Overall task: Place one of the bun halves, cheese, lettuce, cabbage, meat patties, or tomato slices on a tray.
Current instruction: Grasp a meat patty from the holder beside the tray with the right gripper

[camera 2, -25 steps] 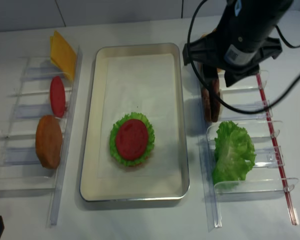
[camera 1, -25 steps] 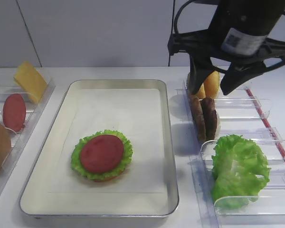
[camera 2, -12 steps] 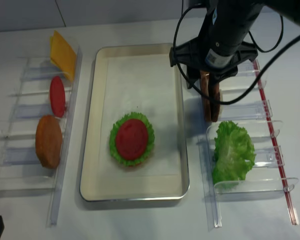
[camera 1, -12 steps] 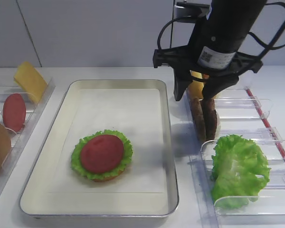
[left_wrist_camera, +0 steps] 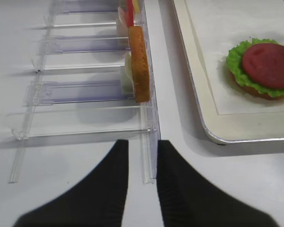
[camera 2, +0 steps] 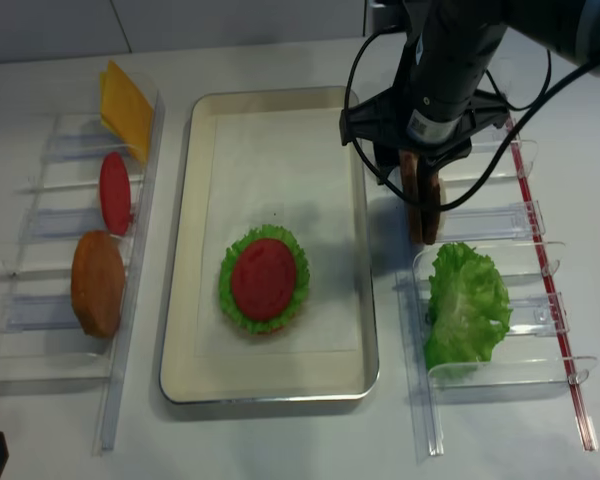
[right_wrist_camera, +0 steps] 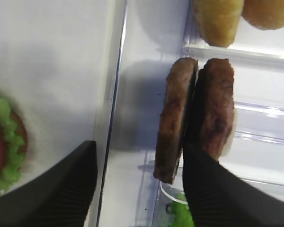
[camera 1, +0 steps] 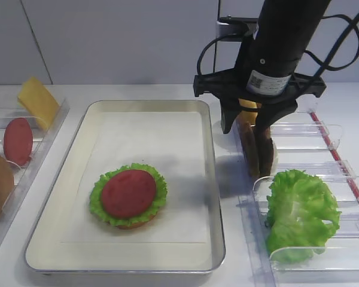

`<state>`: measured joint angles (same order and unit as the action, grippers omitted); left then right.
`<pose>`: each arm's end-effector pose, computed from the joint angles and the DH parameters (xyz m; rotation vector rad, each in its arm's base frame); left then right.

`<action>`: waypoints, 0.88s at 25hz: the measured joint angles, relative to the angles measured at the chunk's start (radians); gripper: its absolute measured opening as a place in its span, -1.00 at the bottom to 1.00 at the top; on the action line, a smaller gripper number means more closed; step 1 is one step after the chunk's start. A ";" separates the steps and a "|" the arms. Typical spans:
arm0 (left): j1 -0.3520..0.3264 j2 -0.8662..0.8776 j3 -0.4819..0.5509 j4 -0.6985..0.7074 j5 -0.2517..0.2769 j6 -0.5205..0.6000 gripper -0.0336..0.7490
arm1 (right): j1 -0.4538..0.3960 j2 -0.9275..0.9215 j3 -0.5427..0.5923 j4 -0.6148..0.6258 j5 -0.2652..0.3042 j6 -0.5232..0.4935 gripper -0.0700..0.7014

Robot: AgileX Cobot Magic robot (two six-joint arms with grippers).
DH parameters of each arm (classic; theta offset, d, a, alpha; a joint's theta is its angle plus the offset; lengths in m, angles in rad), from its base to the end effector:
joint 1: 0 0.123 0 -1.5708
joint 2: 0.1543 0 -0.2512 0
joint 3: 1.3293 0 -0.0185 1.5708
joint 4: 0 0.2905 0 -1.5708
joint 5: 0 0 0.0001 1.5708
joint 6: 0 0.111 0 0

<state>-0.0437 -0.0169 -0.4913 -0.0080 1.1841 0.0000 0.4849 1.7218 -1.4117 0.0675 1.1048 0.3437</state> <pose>0.0735 -0.0040 0.2739 0.0482 2.1591 -0.0350 0.3416 0.1875 0.2089 -0.1735 2.9308 0.2304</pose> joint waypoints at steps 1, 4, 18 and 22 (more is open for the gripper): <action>0.000 0.000 0.000 0.000 0.000 0.000 -0.55 | 0.000 0.001 0.000 0.000 -0.002 0.000 0.31; 0.000 0.000 0.000 0.000 0.000 0.000 -0.55 | 0.000 0.018 -0.002 -0.002 -0.002 0.000 0.31; 0.000 0.000 0.000 0.000 0.000 0.000 -0.55 | 0.000 0.101 -0.002 -0.028 -0.009 0.008 0.25; 0.000 0.000 0.000 0.000 0.000 0.000 -0.56 | 0.000 0.115 -0.002 -0.044 -0.013 0.021 0.11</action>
<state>-0.0437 -0.0169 -0.4913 -0.0080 1.1841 0.0000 0.4854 1.8371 -1.4132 0.0238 1.0921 0.3650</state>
